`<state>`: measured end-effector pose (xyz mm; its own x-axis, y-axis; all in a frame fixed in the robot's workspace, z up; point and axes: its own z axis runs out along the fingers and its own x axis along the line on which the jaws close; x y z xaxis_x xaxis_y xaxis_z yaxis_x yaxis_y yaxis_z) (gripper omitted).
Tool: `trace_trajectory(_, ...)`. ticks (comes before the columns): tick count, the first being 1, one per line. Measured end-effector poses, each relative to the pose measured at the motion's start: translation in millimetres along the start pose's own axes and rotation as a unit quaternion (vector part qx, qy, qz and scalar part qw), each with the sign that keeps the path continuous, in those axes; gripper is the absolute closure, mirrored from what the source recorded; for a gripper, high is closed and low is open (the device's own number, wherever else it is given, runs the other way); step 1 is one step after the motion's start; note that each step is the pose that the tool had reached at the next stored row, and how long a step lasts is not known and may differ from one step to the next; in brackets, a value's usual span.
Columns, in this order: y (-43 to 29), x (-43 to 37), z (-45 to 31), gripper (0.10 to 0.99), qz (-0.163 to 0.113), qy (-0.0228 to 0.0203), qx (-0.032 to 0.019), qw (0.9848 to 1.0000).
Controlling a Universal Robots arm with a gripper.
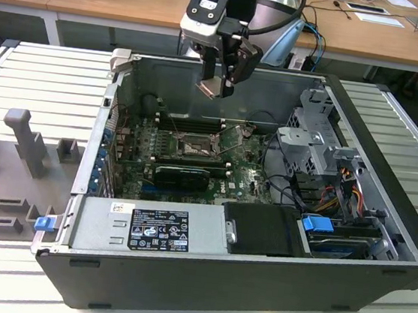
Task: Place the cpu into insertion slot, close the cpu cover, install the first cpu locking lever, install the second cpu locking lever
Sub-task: 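Place the cpu into insertion slot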
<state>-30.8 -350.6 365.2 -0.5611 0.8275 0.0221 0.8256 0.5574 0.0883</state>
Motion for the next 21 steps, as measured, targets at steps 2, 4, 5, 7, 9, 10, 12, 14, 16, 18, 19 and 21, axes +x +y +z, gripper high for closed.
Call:
trace_trajectory(2,0.0,0.0,0.0,0.561,0.003,-0.0003,-0.0001,1.0)
trace_trajectory(4,0.0,0.0,0.3,0.561,0.01,-0.0009,-0.0003,0.9999)
trace_trajectory(5,-0.1,0.0,0.4,0.561,0.013,-0.0012,-0.0003,0.9999)
trace_trajectory(7,-0.1,0.0,0.6,0.561,0.018,-0.0016,-0.0004,0.9998)
trace_trajectory(9,-0.1,0.0,0.7,0.561,0.021,-0.0019,-0.0005,0.9998)
trace_trajectory(10,-0.1,0.0,0.7,0.561,0.023,-0.002,-0.0006,0.9997)
trace_trajectory(12,-0.1,0.0,0.7,0.561,0.024,-0.0021,-0.0006,0.9997)
trace_trajectory(14,-0.1,0.0,0.7,0.561,0.027,-0.0024,-0.0006,0.9996)
trace_trajectory(16,-0.2,0.0,0.7,0.561,0.03,-0.0026,-0.0007,0.9996)
trace_trajectory(18,-0.2,0.1,0.9,0.561,0.033,-0.0029,-0.0008,0.9994)
trace_trajectory(19,-0.2,0.1,1.1,0.561,0.035,-0.003,-0.0009,0.9994)
trace_trajectory(21,-0.3,0.0,2.3,0.561,0.045,-0.004,-0.001,0.999)
